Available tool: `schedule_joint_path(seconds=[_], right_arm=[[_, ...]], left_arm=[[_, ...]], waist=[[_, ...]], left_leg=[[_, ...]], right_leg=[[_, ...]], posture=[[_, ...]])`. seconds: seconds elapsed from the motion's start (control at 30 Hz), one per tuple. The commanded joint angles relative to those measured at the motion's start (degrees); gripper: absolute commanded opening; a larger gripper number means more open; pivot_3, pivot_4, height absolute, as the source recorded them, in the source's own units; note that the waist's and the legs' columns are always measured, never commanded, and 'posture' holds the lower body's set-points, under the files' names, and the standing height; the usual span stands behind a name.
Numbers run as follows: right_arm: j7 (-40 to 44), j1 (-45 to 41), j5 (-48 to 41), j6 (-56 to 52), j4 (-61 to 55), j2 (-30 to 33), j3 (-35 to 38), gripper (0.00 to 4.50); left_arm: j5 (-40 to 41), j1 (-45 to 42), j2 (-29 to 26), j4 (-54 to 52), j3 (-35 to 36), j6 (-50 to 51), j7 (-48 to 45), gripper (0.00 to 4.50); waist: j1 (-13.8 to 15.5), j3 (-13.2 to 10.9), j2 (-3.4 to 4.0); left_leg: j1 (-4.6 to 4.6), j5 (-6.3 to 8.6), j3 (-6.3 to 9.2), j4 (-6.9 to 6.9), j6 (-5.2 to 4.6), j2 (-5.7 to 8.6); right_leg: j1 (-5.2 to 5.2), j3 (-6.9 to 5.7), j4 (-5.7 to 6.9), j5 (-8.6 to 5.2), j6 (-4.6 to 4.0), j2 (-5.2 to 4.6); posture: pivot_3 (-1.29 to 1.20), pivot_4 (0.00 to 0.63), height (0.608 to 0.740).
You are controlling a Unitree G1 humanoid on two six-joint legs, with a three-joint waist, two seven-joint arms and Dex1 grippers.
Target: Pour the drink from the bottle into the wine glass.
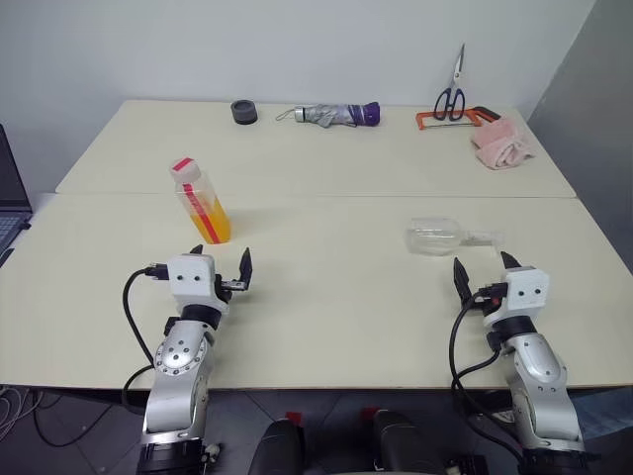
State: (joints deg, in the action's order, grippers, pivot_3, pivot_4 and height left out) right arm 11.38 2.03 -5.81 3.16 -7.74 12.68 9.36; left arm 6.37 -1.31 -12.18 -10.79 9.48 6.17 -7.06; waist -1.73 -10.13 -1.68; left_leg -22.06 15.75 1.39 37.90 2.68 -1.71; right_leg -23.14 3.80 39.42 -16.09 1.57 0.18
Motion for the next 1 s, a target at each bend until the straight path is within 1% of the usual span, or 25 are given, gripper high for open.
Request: schedule_joint_path(seconds=[0.03,0.4,0.6,0.87,1.0], right_arm=[[0.4,-0.5,-0.7,1.1,-1.7,0.1,0.0,4.5],[1.3,-0.6,-0.8,1.7,-0.6,-0.1,-0.2,4.5],[2.0,-0.9,-0.8,2.1,0.1,0.0,-0.6,4.5],[2.7,-0.8,-1.0,2.3,0.1,-0.1,-0.9,4.5],[5.3,-0.6,-2.5,1.4,-2.2,0.5,-2.4,4.5]], left_arm=[[-0.2,-0.2,-0.5,-2.4,0.8,-1.7,0.0,4.45],[-1.8,-0.2,-1.1,-2.9,0.7,-1.5,0.6,4.45],[-2.4,-0.1,-1.7,-2.3,2.5,-2.3,1.9,4.45],[-1.4,0.8,-1.7,-3.0,2.0,-3.0,-0.2,4.45],[-1.0,0.8,-1.4,-2.9,2.3,-2.7,-0.1,4.45]], waist=[[0.0,0.0,0.0],[0.0,0.0,0.0],[0.0,0.0,0.0],[0.0,0.0,0.0],[0.0,0.0,0.0]], left_leg=[[0.0,0.0,0.0,0.0,0.0,0.0],[0.0,0.0,0.0,0.0,0.0,0.0],[0.0,0.0,0.0,0.0,0.0,0.0],[0.0,0.0,-0.01,0.0,0.0,-0.01],[0.0,0.0,0.0,-0.01,0.0,-0.01]], right_leg=[[0.0,0.0,0.0,0.0,0.0,0.0],[0.0,0.0,0.0,0.0,0.0,0.0],[0.0,0.0,0.0,0.0,0.0,0.0],[0.0,-0.01,-0.01,0.0,0.0,0.0],[0.0,-0.01,-0.01,0.0,0.0,0.0]], posture=[[0.0,0.15,0.74],[0.0,0.15,0.74],[0.0,0.15,0.74],[0.0,0.15,0.74],[0.0,0.15,0.74]])
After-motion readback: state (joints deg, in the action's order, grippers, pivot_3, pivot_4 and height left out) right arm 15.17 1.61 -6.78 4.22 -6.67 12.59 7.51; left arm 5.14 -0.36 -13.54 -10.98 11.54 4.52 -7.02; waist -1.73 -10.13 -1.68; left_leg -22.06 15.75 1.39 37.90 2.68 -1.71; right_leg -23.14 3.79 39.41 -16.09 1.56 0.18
